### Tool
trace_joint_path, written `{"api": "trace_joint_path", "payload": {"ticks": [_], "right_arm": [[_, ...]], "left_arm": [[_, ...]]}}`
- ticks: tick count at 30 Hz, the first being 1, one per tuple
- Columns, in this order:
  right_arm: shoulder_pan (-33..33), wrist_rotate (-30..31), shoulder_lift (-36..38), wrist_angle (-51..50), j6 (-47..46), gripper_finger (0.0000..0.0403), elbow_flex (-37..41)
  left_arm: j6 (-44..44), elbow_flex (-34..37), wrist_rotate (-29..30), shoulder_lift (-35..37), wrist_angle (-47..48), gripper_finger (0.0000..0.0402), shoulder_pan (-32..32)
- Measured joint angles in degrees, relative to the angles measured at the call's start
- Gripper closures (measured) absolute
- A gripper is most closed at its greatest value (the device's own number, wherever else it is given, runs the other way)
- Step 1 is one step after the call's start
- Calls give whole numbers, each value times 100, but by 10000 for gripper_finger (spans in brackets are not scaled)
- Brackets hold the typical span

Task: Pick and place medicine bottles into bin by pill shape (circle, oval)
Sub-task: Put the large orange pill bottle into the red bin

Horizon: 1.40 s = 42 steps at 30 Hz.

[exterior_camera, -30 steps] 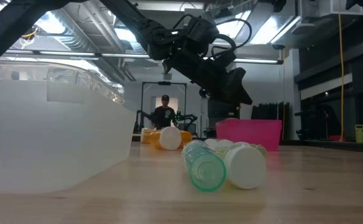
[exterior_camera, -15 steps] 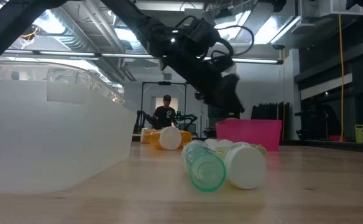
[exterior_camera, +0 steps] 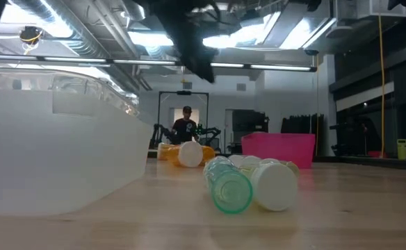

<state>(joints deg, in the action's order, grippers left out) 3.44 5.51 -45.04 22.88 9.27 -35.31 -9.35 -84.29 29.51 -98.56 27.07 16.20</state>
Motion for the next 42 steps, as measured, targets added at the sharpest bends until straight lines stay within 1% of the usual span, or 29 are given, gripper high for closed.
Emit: {"api": "trace_joint_path", "payload": {"ticks": [2, 4, 8, 13, 18, 21, 25, 33, 42], "right_arm": [[2, 109, 0, -14, -3, 186, 0], [2, 259, 0, -26, -3, 186, 0], [2, 487, 0, -52, -9, 186, 0], [2, 541, 0, -53, -12, 186, 0], [2, 541, 0, -58, -14, 186, 0], [2, 541, 0, -76, -12, 186, 0], [2, 541, 0, -83, -7, 186, 0], [2, 543, 0, -88, -1, 186, 0], [2, 543, 0, -88, -1, 186, 0]], "left_arm": [[104, 0, 39, 250, 231, 144, 120], [285, -4, -47, 394, 420, 144, 255], [576, -4, -207, 443, 853, 144, 587], [735, 2, -863, 231, 1097, 144, 1079], [733, 2, -1470, -68, 1103, 144, 1533], [733, 2, -1914, -277, 1151, 144, 1753], [731, 2, -2334, -549, 1177, 144, 1972], [728, 2, -2454, -974, 1496, 144, 2158], [709, 0, -2475, -1086, 1418, 144, 2162]]}}
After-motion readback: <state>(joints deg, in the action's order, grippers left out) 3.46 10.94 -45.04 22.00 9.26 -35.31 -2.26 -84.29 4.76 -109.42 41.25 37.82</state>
